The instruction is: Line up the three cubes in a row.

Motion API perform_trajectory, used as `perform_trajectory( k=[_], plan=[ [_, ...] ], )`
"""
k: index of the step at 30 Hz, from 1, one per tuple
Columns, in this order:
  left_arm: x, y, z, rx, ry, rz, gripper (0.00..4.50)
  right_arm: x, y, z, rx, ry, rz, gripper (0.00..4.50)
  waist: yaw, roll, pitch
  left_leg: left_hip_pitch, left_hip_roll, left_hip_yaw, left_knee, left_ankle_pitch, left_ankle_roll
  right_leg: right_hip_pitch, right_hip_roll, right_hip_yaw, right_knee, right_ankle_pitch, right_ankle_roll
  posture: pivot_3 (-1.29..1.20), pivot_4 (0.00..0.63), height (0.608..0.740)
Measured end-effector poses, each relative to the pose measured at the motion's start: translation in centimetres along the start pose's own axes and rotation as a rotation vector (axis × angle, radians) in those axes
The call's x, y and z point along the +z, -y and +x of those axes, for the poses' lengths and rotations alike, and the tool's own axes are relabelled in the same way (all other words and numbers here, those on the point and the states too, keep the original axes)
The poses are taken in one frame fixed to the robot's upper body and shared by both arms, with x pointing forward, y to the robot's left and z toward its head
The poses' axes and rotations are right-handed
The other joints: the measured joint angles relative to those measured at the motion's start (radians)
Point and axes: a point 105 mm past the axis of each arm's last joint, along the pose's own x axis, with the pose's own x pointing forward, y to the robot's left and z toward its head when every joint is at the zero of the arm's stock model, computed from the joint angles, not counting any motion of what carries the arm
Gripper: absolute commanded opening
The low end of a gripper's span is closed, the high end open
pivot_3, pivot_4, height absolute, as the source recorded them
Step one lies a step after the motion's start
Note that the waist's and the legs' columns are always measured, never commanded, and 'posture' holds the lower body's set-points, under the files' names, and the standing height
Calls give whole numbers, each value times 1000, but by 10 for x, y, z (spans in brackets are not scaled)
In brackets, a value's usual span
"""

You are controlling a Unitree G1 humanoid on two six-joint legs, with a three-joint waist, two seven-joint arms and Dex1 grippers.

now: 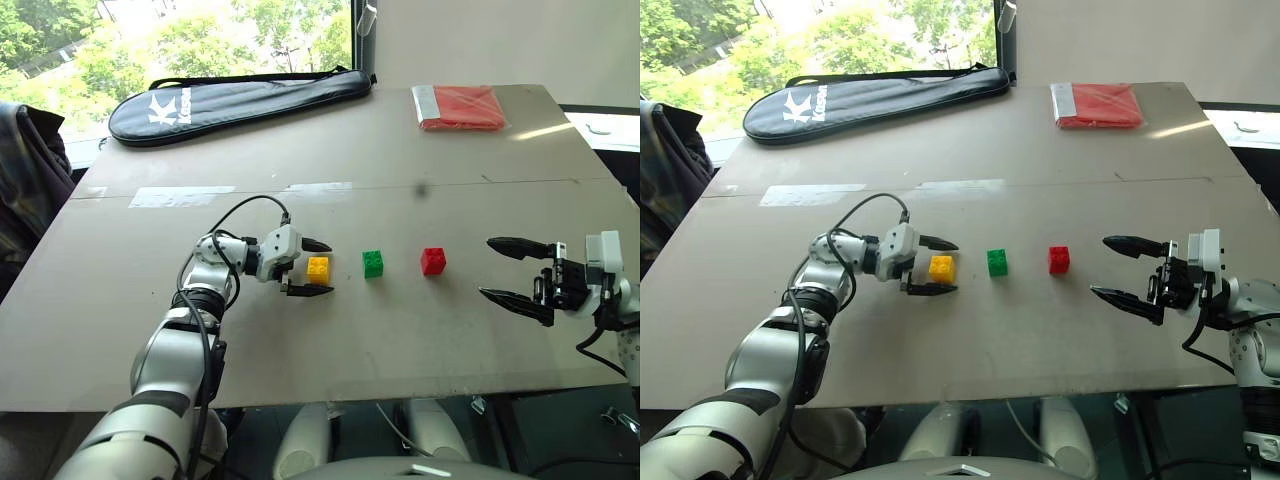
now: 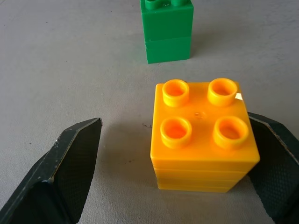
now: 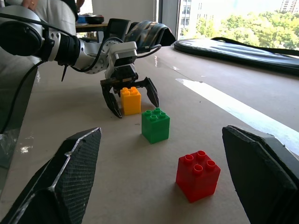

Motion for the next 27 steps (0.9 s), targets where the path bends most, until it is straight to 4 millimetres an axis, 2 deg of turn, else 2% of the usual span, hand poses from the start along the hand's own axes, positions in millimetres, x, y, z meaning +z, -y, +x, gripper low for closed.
perform_trajectory(
  k=[27],
  plan=[
    [-2,-5,-1,56,9,-51,4474,-3,-2,-1,7,-13,-5,4269,4,0,0,0,0,0,0,0,0,0,0,0,0,0,0,0,150,740]
  ],
)
